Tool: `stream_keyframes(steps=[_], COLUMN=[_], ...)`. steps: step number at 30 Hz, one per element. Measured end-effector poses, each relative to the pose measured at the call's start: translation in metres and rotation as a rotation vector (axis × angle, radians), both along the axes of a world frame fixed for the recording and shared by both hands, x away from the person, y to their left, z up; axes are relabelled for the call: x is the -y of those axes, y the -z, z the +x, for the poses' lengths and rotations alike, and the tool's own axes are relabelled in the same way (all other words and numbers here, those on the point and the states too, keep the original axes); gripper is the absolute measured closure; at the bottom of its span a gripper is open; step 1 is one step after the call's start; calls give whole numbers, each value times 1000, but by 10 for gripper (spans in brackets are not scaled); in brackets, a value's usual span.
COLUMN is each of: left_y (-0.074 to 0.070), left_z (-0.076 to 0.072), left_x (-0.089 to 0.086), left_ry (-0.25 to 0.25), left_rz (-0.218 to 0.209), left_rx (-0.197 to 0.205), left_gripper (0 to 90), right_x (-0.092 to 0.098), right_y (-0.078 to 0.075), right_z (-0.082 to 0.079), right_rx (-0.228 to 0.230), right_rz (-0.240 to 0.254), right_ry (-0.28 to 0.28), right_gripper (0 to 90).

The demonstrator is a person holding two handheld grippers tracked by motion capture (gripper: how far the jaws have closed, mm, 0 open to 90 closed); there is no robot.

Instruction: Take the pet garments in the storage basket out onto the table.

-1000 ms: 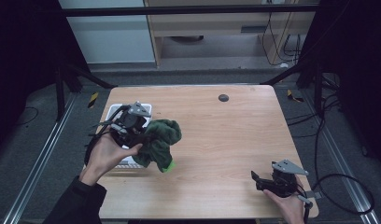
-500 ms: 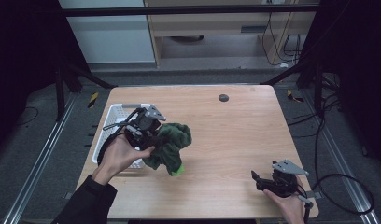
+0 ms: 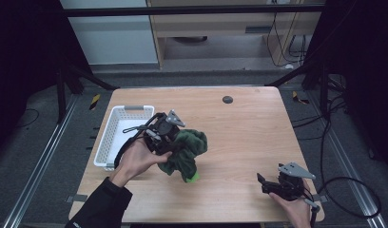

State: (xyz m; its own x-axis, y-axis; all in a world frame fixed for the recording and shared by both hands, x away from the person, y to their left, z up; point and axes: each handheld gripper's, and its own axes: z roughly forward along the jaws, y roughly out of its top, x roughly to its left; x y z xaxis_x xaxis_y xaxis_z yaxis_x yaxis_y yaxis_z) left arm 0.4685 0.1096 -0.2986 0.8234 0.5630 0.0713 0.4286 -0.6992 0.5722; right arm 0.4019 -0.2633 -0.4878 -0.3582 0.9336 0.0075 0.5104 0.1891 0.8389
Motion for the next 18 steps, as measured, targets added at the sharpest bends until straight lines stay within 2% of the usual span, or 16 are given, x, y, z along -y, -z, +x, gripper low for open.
stream_keyframes(steps=[18], left_y=[25], left_z=[9], left_x=[35], left_ry=[56], left_rz=[14], left_rx=[-42], left_gripper=[739], right_x=[2], right_y=[0], right_z=[0], right_rx=[13], right_rz=[-8], right_ry=[5], right_gripper=[101])
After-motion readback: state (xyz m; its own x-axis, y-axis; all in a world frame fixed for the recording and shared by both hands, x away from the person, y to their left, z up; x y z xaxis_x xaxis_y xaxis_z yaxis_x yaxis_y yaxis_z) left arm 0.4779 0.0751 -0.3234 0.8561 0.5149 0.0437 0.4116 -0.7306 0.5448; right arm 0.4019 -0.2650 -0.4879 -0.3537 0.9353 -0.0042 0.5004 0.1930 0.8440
